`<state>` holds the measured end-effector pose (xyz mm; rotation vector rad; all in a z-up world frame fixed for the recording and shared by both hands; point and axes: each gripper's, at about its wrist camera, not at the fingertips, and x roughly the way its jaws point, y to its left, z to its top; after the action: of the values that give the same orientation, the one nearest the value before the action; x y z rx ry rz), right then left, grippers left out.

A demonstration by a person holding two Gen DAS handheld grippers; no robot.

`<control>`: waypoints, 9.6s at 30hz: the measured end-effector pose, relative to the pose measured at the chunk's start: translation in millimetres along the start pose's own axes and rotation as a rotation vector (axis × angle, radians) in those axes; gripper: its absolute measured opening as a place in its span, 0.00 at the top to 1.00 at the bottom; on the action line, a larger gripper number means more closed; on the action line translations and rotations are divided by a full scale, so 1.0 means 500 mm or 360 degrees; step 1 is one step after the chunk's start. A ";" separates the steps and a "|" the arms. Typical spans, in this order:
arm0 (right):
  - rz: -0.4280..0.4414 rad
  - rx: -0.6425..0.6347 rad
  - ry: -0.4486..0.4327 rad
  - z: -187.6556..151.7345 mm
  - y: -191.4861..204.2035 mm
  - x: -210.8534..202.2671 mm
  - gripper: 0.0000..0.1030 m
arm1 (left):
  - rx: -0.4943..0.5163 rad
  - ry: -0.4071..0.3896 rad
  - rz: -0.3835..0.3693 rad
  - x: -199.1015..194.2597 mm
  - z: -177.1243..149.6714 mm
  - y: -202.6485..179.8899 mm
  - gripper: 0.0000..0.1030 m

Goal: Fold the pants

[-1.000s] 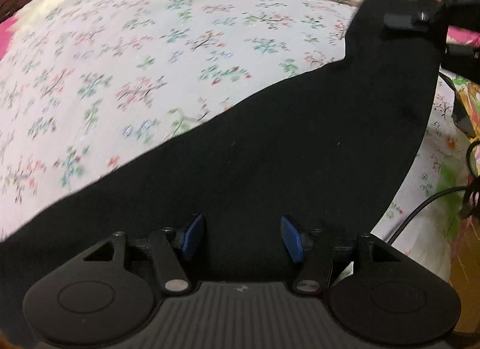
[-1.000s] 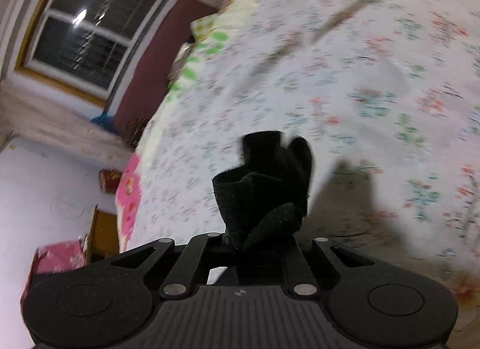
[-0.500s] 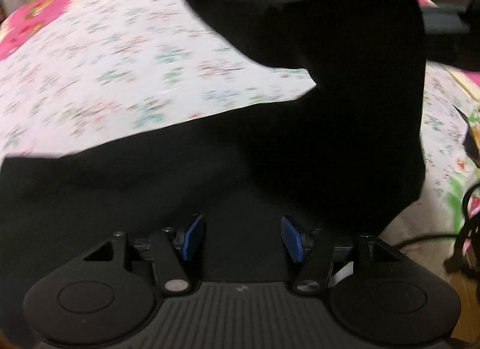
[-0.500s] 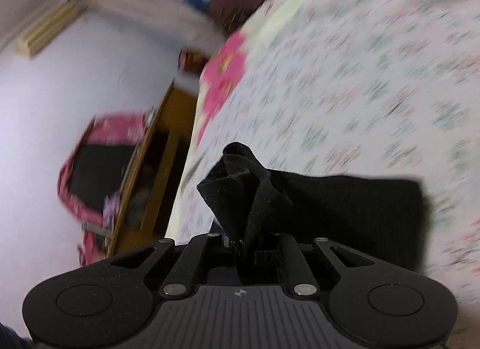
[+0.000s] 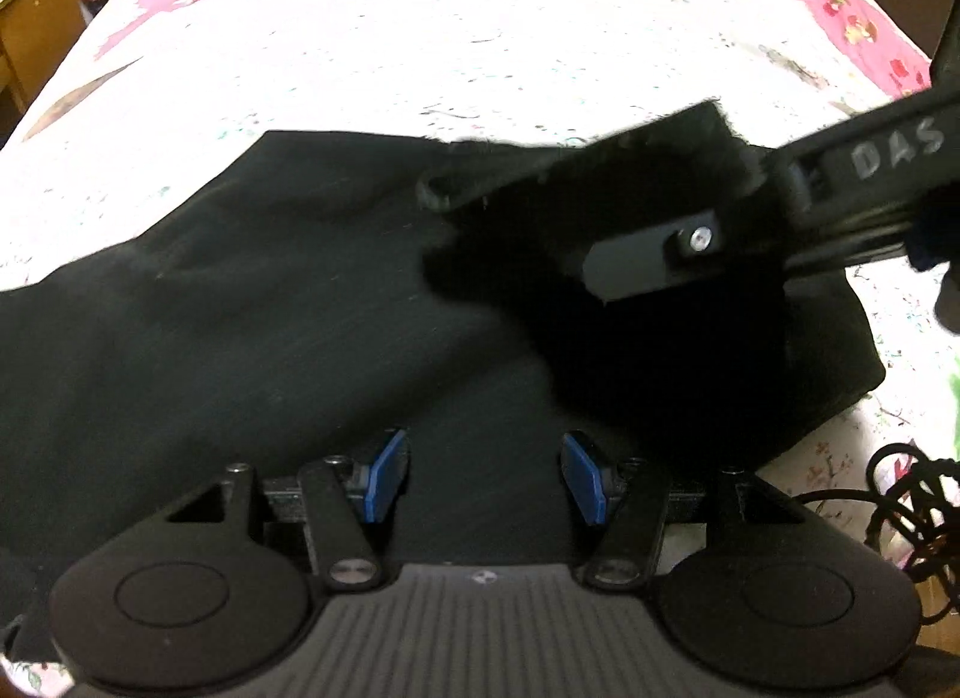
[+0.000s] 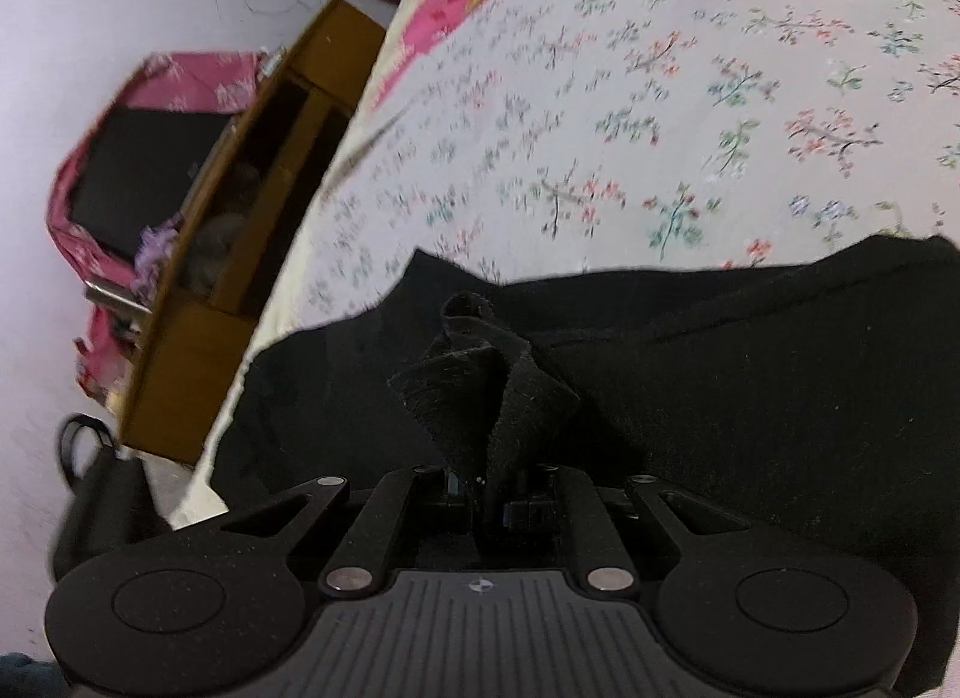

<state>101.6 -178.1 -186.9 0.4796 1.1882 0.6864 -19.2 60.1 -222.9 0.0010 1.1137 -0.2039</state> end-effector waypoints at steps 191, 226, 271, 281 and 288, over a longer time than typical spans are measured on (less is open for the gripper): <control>0.0041 -0.0370 0.0965 0.048 0.326 0.352 0.51 | -0.0231 -0.0195 0.0327 -0.047 0.062 0.416 0.12; -0.0097 -0.0226 0.0836 0.092 0.294 0.339 0.49 | 0.0159 -0.0229 0.0303 -0.043 0.094 0.334 0.17; -0.0022 0.0006 0.0648 0.089 0.232 0.295 0.47 | -0.0013 0.0167 -0.0354 0.089 0.182 0.551 0.30; -0.0055 0.0036 0.0525 0.086 0.197 0.236 0.47 | 0.0109 0.0074 -0.0096 0.016 0.168 0.494 0.60; -0.0059 0.0077 0.0446 0.070 0.192 0.209 0.50 | 0.0224 0.0175 0.0010 0.075 0.173 0.461 0.58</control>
<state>135.1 -35.7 -182.0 0.4094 1.4766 0.7099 111.3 271.4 -241.2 0.1428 1.2064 -0.2789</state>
